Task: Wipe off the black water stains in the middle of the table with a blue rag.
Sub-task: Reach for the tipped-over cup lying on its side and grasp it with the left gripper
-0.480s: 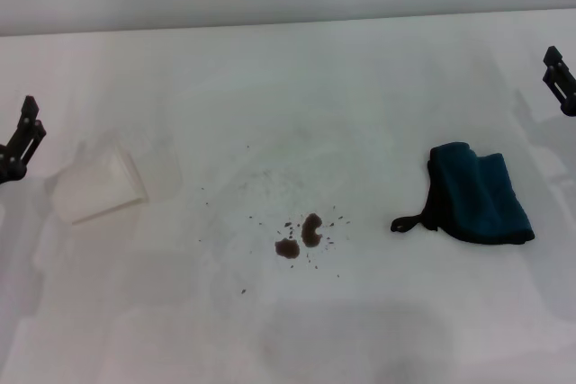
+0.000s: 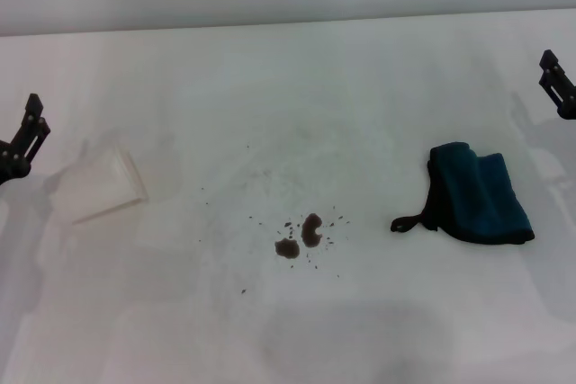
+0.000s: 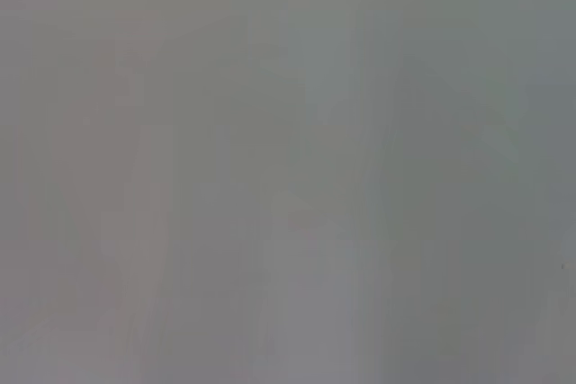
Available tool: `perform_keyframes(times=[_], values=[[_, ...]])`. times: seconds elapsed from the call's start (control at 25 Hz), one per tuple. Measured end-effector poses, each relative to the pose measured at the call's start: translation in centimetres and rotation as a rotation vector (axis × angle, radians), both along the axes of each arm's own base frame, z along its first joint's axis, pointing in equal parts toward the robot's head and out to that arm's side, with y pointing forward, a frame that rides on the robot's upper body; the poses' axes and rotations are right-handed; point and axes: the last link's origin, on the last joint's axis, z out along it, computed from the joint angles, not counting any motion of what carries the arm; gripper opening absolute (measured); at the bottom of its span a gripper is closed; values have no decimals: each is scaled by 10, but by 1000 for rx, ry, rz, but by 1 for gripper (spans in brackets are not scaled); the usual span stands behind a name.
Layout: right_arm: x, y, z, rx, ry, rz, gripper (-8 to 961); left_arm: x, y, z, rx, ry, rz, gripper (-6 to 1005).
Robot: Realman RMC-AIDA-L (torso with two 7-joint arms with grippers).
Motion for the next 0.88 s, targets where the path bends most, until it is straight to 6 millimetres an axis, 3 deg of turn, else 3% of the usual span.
perform_keyframes(times=[0.32, 0.6, 0.88], values=[[0, -2, -3, -7, 11, -4, 696, 3, 2, -2, -49, -5, -34, 878], [0, -2, -4, -9, 16, -6, 695, 4, 22, 5, -181, -59, -72, 878], [-1, 0, -1, -3, 26, -1, 695, 11, 53, 37, -381, -105, -138, 878]])
